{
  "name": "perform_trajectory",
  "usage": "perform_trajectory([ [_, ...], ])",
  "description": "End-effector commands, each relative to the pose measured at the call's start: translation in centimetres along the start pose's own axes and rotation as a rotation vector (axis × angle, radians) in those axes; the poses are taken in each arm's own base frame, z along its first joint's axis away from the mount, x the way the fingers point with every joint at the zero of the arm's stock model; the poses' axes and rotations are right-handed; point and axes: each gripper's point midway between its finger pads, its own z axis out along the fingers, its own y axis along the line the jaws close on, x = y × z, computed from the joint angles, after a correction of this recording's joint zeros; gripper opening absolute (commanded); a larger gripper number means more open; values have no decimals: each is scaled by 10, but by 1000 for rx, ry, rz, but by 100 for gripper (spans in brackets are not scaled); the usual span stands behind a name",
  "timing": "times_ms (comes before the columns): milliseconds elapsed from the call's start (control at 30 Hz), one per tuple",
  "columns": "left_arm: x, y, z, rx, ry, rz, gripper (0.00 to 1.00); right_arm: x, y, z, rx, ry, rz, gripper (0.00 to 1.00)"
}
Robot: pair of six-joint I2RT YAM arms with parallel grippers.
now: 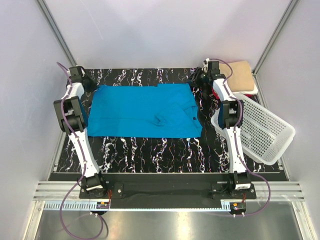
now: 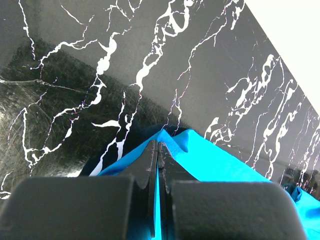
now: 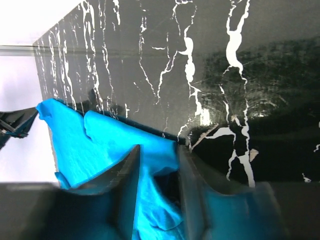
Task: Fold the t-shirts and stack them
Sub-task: Fold the tshirt
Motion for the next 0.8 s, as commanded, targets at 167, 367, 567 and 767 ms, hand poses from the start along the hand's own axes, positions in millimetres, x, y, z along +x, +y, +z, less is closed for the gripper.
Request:
perform_trajectory([
  [167, -29, -16, -24, 68, -63, 17, 0, -19, 23, -5, -54, -55, -78, 0],
  [367, -41, -5, -39, 31, -91, 24, 0, -37, 41, -24, -30, -115, -197, 0],
  [567, -41, 2, -44, 14, -89, 21, 0, -46, 57, -43, -23, -152, -273, 0],
  [767, -42, 7, -43, 10, -90, 27, 0, -48, 60, -56, 8, -176, -319, 0],
])
